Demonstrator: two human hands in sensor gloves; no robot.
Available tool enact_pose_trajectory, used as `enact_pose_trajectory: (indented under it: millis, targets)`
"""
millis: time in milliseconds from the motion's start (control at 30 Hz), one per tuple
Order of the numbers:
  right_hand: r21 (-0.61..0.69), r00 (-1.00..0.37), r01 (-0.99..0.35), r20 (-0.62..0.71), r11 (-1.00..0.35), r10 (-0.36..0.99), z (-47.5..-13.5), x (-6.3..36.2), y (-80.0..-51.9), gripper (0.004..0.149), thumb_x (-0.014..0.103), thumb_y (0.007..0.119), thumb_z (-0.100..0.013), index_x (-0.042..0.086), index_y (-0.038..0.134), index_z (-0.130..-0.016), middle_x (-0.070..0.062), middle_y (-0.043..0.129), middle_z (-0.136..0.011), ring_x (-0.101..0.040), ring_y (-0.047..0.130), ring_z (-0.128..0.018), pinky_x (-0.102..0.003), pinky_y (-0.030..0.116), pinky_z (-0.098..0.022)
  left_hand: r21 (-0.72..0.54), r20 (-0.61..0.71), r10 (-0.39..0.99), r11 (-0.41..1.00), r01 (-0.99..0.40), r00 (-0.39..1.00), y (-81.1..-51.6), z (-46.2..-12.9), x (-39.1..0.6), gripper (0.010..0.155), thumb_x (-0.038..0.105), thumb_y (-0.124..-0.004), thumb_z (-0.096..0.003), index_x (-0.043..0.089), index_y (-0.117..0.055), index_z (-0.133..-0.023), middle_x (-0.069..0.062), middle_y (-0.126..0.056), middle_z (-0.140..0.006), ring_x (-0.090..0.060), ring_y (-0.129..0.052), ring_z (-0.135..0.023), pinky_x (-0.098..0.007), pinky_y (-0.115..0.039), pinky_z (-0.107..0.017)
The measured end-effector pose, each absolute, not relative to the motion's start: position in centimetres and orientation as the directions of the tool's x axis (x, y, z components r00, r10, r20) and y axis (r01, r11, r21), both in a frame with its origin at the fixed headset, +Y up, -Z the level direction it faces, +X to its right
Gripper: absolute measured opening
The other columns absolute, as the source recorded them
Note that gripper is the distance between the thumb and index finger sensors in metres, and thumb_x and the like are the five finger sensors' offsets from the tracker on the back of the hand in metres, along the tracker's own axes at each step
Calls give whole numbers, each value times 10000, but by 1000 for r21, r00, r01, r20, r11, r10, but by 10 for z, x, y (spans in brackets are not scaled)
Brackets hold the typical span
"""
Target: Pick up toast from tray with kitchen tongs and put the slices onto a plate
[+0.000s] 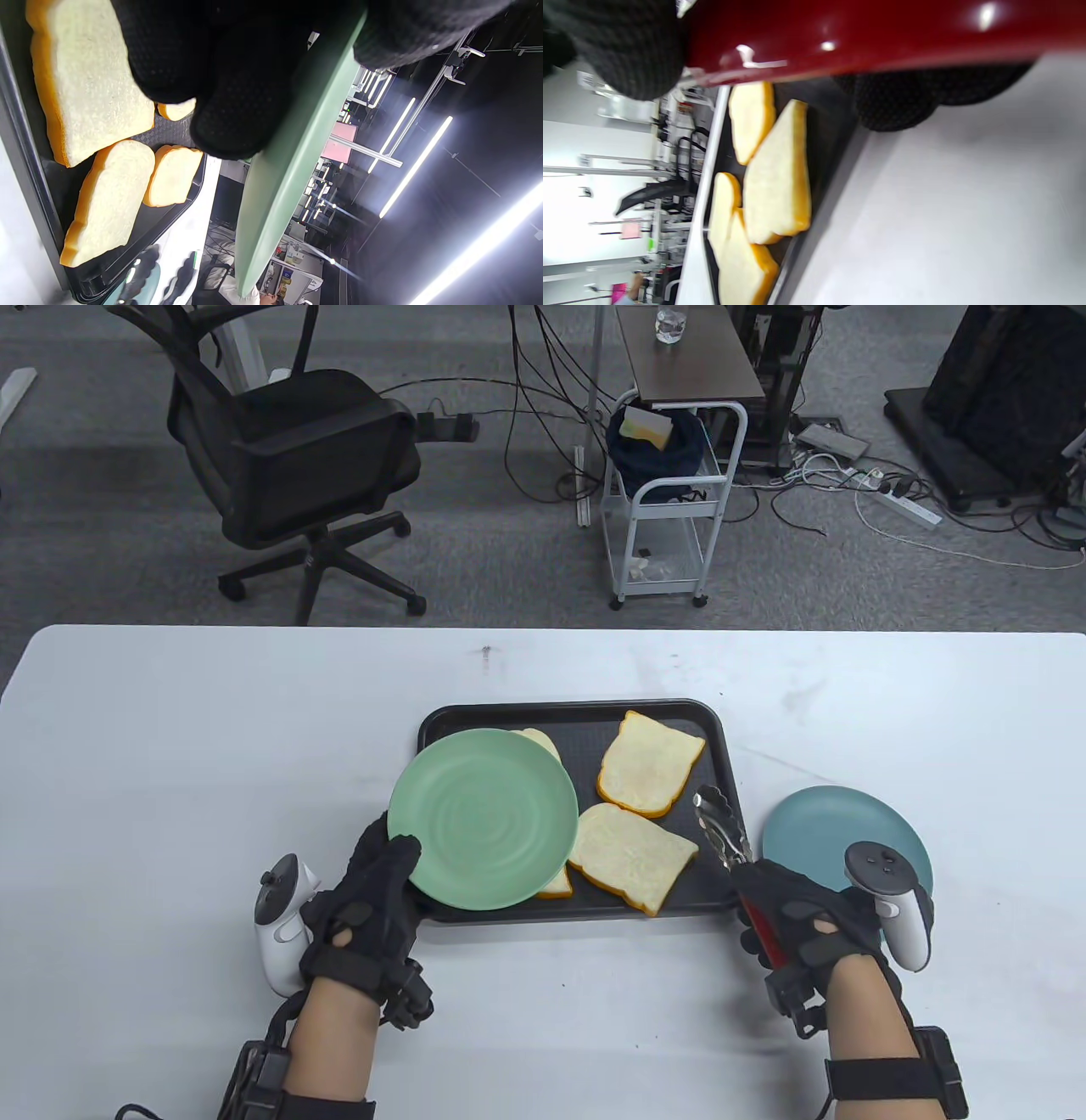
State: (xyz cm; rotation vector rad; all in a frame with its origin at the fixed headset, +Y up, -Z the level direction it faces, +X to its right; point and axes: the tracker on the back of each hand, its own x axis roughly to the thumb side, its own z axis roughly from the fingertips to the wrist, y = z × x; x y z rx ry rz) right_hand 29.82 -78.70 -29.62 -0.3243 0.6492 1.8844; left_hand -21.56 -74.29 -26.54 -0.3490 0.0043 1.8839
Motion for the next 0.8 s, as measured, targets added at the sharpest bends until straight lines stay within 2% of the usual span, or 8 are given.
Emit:
enact_pose_trajectory:
  millis: [200, 433, 667, 800]
  targets:
    - [325, -457, -888, -543, -326, 704, -298, 297, -791, 889, 639, 723, -493, 47, 446, -1096, -309, 721, -944, -463, 950, -554, -551, 845, -358, -159, -243, 922, -345, -925, -302, -741, -264, -216, 657, 532, -730, -521, 371, -353, -1036, -29, -767, -995, -196, -1068, -542, -409, -859, -532]
    - [401, -461, -878, -560, -261, 689, -303, 289, -799, 830, 610, 745, -499, 72, 501, -1083, -297, 798, -883, -423, 1000, -519, -522, 880, -331, -156, -251, 922, -340, -927, -296, -741, -264, -215, 658, 533, -731, -521, 370, -356, -1036, -30, -767, -996, -199, -1068, -542, -410, -859, -531]
    - [425, -521, -848, -564, -316, 641, -308, 286, -801, 727, 570, 786, -499, 170, 559, -1062, -208, 872, -835, -353, 1027, -503, -471, 901, -341, -153, -257, 921, -337, -929, -291, -742, -264, -215, 659, 532, -732, -521, 368, -357, -1037, -32, -769, -995, -200, -1069, -541, -411, -859, -531]
    - [395, -484, -870, -558, -297, 675, -309, 288, -798, 677, 558, 799, -497, 223, 576, -1042, -160, 895, -812, -314, 1034, -493, -448, 909, -344, -152, -262, 921, -336, -930, -290, -742, -263, -215, 657, 530, -734, -521, 368, -361, -1037, -34, -770, -994, -203, -1069, -539, -412, -858, -530]
